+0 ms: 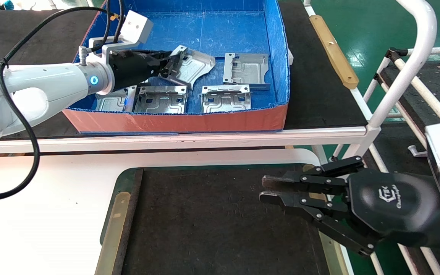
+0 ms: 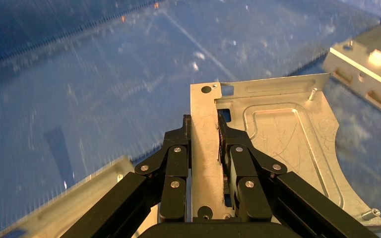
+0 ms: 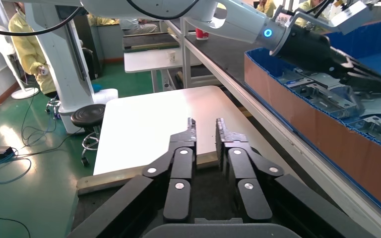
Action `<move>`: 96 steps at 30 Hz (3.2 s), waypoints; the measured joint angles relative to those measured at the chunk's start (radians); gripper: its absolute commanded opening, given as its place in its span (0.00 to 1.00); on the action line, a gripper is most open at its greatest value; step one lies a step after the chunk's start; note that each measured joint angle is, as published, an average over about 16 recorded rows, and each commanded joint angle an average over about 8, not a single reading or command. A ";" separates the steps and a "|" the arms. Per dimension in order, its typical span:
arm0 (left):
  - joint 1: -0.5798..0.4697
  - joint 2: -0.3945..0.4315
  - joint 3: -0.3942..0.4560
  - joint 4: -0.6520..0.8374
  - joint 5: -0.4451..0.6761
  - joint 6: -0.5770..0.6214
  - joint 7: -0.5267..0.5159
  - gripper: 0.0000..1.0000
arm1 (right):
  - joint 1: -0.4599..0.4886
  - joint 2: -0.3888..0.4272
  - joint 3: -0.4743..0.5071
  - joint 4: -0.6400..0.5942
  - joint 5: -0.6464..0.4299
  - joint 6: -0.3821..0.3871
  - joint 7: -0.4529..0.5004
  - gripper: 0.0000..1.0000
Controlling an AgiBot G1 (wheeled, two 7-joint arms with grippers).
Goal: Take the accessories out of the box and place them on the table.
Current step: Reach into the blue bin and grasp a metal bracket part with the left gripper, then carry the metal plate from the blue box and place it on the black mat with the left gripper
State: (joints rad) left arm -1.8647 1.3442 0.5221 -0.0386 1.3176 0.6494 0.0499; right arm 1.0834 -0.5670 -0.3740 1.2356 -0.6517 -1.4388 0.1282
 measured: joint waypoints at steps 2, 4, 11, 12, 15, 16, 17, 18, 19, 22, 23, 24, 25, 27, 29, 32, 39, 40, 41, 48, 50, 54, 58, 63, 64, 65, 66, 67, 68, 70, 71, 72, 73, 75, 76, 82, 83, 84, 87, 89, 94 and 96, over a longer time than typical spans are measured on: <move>0.004 0.002 -0.001 -0.013 -0.003 -0.008 0.004 0.00 | 0.000 0.000 0.000 0.000 0.000 0.000 0.000 0.00; 0.007 0.003 -0.002 -0.027 -0.007 -0.015 0.012 0.00 | 0.000 0.000 0.000 0.000 0.000 0.000 0.000 0.00; 0.010 -0.010 -0.015 -0.072 -0.032 -0.014 0.069 0.00 | 0.000 0.000 0.000 0.000 0.000 0.000 0.000 0.00; 0.009 -0.013 -0.019 -0.077 -0.037 -0.012 0.081 0.00 | 0.000 0.000 0.000 0.000 0.000 0.000 0.000 0.00; 0.007 -0.024 -0.030 -0.088 -0.055 -0.002 0.120 0.00 | 0.000 0.000 0.000 0.000 0.000 0.000 0.000 0.00; 0.007 -0.029 -0.034 -0.091 -0.061 0.004 0.133 0.00 | 0.000 0.000 0.000 0.000 0.000 0.000 0.000 0.00; 0.006 -0.035 -0.038 -0.094 -0.067 0.012 0.147 0.00 | 0.000 0.000 0.000 0.000 0.000 0.000 0.000 0.00; 0.007 -0.044 -0.043 -0.096 -0.073 0.025 0.162 0.00 | 0.000 0.000 0.000 0.000 0.000 0.000 0.000 0.00; 0.007 -0.054 -0.048 -0.099 -0.080 0.041 0.175 0.00 | 0.000 0.000 0.000 0.000 0.000 0.000 0.000 0.00; 0.010 -0.097 -0.064 -0.108 -0.105 0.111 0.214 0.00 | 0.000 0.000 0.000 0.000 0.000 0.000 0.000 0.00; 0.013 -0.115 -0.071 -0.113 -0.115 0.144 0.226 0.00 | 0.000 0.000 0.000 0.000 0.000 0.000 0.000 0.00; 0.017 -0.135 -0.077 -0.118 -0.127 0.184 0.238 0.00 | 0.000 0.000 0.000 0.000 0.000 0.000 0.000 0.00; 0.022 -0.156 -0.085 -0.123 -0.139 0.228 0.249 0.00 | 0.000 0.000 0.000 0.000 0.000 0.000 0.000 0.00; 0.034 -0.201 -0.099 -0.133 -0.165 0.325 0.270 0.00 | 0.000 0.000 0.000 0.000 0.000 0.000 0.000 0.00; 0.046 -0.250 -0.114 -0.142 -0.191 0.429 0.289 0.00 | 0.000 0.000 0.000 0.000 0.000 0.000 0.000 0.00; 0.063 -0.325 -0.134 -0.152 -0.230 0.589 0.309 0.00 | 0.000 0.000 0.000 0.000 0.000 0.000 0.000 0.00; 0.107 -0.457 -0.162 -0.187 -0.305 0.870 0.314 0.00 | 0.000 0.000 0.000 0.000 0.000 0.000 0.000 0.00; 0.118 -0.471 -0.161 -0.202 -0.315 0.889 0.309 0.00 | 0.000 0.000 0.000 0.000 0.000 0.000 0.000 0.00; 0.131 -0.485 -0.159 -0.221 -0.327 0.905 0.301 0.00 | 0.000 0.000 0.000 0.000 0.000 0.000 0.000 0.00; 0.287 -0.606 -0.125 -0.478 -0.462 0.950 0.221 0.00 | 0.000 0.000 0.000 0.000 0.000 0.000 0.000 0.00; 0.346 -0.644 -0.110 -0.573 -0.507 0.951 0.201 0.00 | 0.000 0.000 0.000 0.000 0.000 0.000 0.000 0.00; 0.468 -0.716 -0.076 -0.754 -0.590 0.944 0.177 0.00 | 0.000 0.000 0.000 0.000 0.000 0.000 0.000 0.00; 0.563 -0.763 -0.042 -0.875 -0.632 0.932 0.189 0.00 | 0.000 0.000 0.000 0.000 0.000 0.000 0.000 0.00; 0.629 -0.763 0.000 -0.930 -0.602 0.909 0.260 0.00 | 0.000 0.000 0.000 0.000 0.000 0.000 0.000 0.00; 0.637 -0.756 0.009 -0.933 -0.587 0.901 0.282 0.00 | 0.000 0.000 0.000 0.000 0.000 0.000 0.000 0.00; 0.646 -0.747 0.017 -0.934 -0.570 0.892 0.305 0.00 | 0.000 0.000 0.000 0.000 0.000 0.000 0.000 0.00; 0.654 -0.735 0.025 -0.934 -0.553 0.881 0.330 0.00 | 0.000 0.000 0.000 0.000 0.000 0.000 0.000 0.00; 0.661 -0.722 0.032 -0.932 -0.534 0.869 0.356 0.00 | 0.000 0.000 0.000 0.000 0.000 0.000 0.000 0.00; 0.668 -0.708 0.040 -0.930 -0.516 0.855 0.383 0.00 | 0.000 0.000 0.000 0.000 0.000 0.000 0.000 0.04; 0.682 -0.675 0.053 -0.923 -0.477 0.824 0.439 0.00 | 0.000 0.000 0.000 0.000 0.000 0.000 0.000 0.29; 0.689 -0.657 0.059 -0.918 -0.458 0.807 0.468 0.00 | 0.000 0.000 0.000 0.000 0.000 0.000 0.000 0.42; 0.696 -0.638 0.065 -0.913 -0.439 0.789 0.498 0.00 | 0.000 0.000 0.000 0.000 0.000 0.000 0.000 0.54; 0.702 -0.619 0.070 -0.908 -0.422 0.771 0.528 0.00 | 0.000 0.000 0.000 0.000 0.000 0.000 0.000 0.67; 0.715 -0.579 0.078 -0.895 -0.388 0.733 0.590 0.00 | 0.000 0.000 0.000 0.000 0.000 0.000 0.000 0.92; 0.721 -0.558 0.082 -0.887 -0.373 0.714 0.620 0.00 | 0.000 0.000 0.000 0.000 0.000 0.000 0.000 1.00; 0.738 -0.431 0.095 -0.811 -0.318 0.626 0.777 0.00 | 0.000 0.000 0.000 0.000 0.000 0.000 0.000 1.00; 0.737 -0.411 0.096 -0.793 -0.312 0.617 0.800 0.00 | 0.000 0.000 0.000 0.000 0.000 0.000 0.000 1.00; 0.734 -0.390 0.098 -0.774 -0.307 0.610 0.823 0.00 | 0.000 0.000 0.000 0.000 0.000 0.000 0.000 1.00; 0.719 -0.328 0.101 -0.706 -0.298 0.598 0.886 0.00 | 0.000 0.000 0.000 0.000 0.000 0.000 0.000 1.00; 0.703 -0.289 0.103 -0.653 -0.295 0.597 0.920 0.00 | 0.000 0.000 0.000 0.000 0.000 0.000 0.000 1.00; 0.648 -0.192 0.105 -0.505 -0.293 0.603 0.984 0.00 | 0.000 0.000 0.000 0.000 0.000 0.000 0.000 1.00; 0.624 -0.155 0.106 -0.445 -0.293 0.604 1.005 0.00 | 0.000 0.000 0.000 0.000 0.000 0.000 0.000 1.00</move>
State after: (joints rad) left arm -1.2411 1.1887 0.6280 -0.4835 1.0246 1.2538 1.0548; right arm 1.0834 -0.5669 -0.3742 1.2356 -0.6516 -1.4388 0.1282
